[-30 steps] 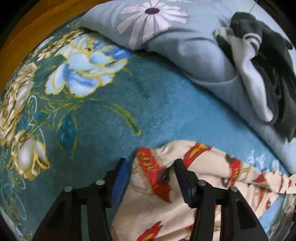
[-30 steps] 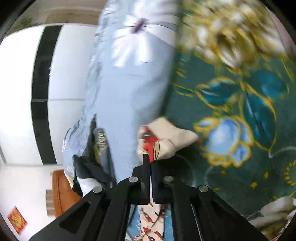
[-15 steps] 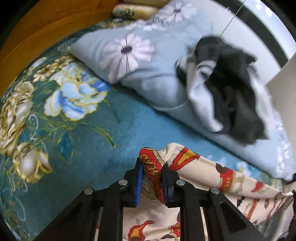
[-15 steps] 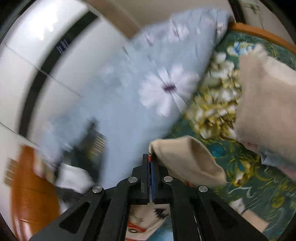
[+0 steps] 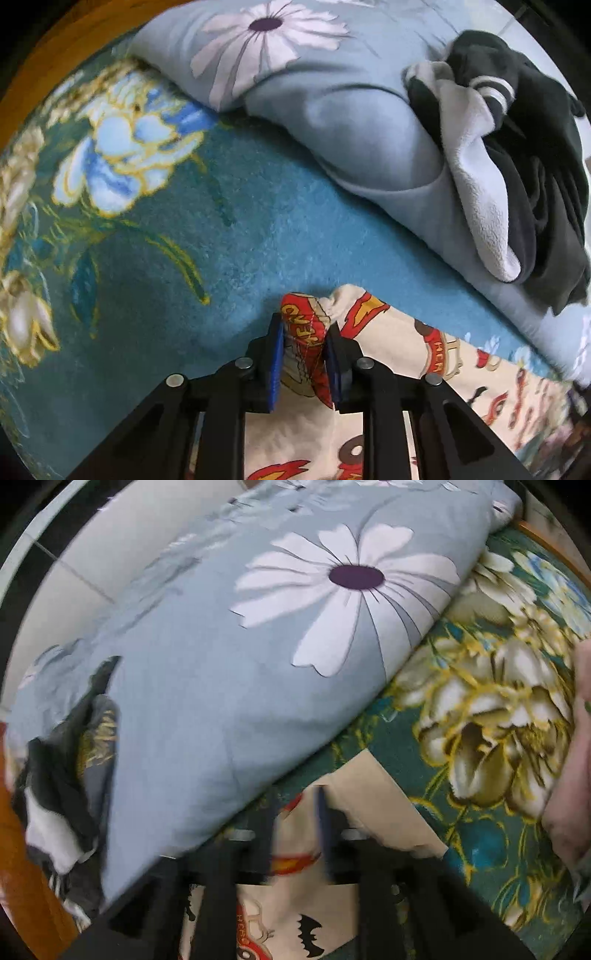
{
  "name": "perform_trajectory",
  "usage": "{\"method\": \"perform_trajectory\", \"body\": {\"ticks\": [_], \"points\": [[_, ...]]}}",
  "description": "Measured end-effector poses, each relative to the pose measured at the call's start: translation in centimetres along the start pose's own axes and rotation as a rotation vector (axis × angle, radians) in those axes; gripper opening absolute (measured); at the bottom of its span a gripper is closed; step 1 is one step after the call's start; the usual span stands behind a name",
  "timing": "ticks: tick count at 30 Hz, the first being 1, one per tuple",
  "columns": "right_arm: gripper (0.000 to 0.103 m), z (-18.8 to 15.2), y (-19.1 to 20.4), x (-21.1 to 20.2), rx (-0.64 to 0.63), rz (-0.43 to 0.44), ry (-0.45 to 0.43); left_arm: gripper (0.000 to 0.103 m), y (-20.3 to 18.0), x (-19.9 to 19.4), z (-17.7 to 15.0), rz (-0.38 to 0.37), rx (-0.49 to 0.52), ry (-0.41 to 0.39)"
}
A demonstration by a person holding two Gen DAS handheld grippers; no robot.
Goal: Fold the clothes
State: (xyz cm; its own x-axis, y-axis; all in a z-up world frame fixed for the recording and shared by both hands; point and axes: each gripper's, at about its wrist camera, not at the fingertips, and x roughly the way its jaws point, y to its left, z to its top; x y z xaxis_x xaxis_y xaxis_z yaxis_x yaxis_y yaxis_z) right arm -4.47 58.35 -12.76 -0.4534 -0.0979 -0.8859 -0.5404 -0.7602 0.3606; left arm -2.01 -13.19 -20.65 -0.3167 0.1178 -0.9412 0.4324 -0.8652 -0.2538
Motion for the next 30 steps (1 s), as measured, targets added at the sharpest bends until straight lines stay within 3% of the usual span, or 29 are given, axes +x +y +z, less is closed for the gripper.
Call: {"method": "perform_trajectory", "body": {"ticks": [2,5,11,16,20,23,30], "points": [[0.038,-1.2,-0.9,-1.9,-0.011,0.009,-0.033,0.029,0.5,-0.8,-0.5,-0.034,-0.018,0.007],[0.038,-5.1,-3.0,-5.5,-0.035,0.009,-0.054,0.046,1.3,-2.9,-1.8,-0.064,-0.020,0.012],[0.040,-15.1,-9.3,-11.6,0.034,-0.073,-0.015,0.049,6.3,-7.5,-7.2,-0.053,-0.070,0.009],[0.040,-22.9,-17.1,-14.4,0.261,-0.098,0.031,0.049,12.2,-9.2,-12.9,-0.050,-0.160,0.038],[0.040,-27.6,-21.7,-16.3,0.444,-0.066,0.006,0.049,15.5,-9.0,-16.4,-0.099,-0.249,0.064],[0.040,-29.5,-23.8,-16.2,0.507,-0.069,0.013,0.049,16.1,-8.4,-17.2,-0.123,-0.279,0.051],[0.042,-30.1,-23.6,-15.1,0.615,0.059,-0.035,0.046,14.8,-8.3,-16.2,-0.159,-0.289,0.037]]}}
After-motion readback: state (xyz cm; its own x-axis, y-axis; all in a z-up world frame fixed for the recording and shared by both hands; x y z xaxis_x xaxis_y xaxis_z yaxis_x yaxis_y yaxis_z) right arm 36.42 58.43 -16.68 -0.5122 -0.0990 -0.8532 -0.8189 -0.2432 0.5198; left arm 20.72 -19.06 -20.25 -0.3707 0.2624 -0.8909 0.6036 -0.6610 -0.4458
